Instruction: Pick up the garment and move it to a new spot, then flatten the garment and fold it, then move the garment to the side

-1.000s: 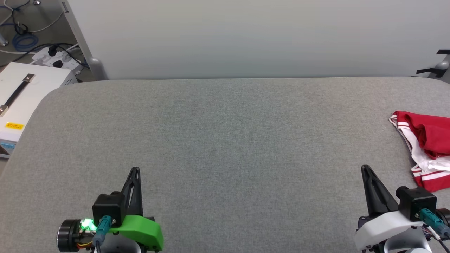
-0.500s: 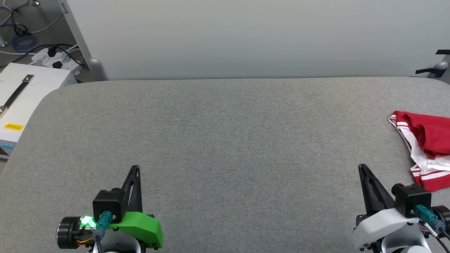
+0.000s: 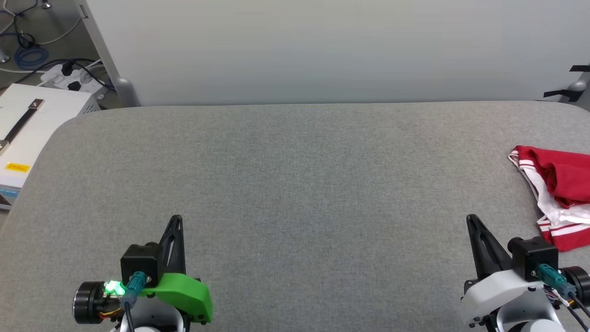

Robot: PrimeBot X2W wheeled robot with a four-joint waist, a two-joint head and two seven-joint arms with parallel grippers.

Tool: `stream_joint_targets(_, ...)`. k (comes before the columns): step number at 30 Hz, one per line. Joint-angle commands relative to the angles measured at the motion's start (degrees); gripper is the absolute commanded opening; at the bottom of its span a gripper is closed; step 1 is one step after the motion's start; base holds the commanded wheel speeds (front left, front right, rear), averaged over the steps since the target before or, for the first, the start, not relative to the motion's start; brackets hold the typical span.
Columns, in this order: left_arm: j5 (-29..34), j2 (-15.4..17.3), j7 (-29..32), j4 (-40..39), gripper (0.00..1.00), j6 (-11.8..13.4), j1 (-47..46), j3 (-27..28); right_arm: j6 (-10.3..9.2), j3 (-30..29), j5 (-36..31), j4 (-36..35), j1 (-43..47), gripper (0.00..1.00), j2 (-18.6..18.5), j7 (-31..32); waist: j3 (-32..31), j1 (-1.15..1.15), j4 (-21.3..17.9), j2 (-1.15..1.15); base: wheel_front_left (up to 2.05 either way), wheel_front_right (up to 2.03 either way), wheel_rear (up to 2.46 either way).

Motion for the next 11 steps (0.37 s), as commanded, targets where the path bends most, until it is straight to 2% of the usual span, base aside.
stream_joint_targets(1,0.65,-0.33,0.37,0.12,0.00,-0.24,-1.15,0.33,-0.03,0.03,-0.63,0.17,-1.29,0.00,0.29,0.32,-0.01,0.00,-0.01,0.00,0.00,0.00,0.00)
stream_joint_targets(11,0.85,-0.45,1.52,0.16,0.00,-0.42,-1.62,0.71,-0.03,0.17,-1.61,0.23,-1.82,0.00,0.54,1.45,-0.08,0.00,-0.10,0.00,0.00,0.00,0.00)
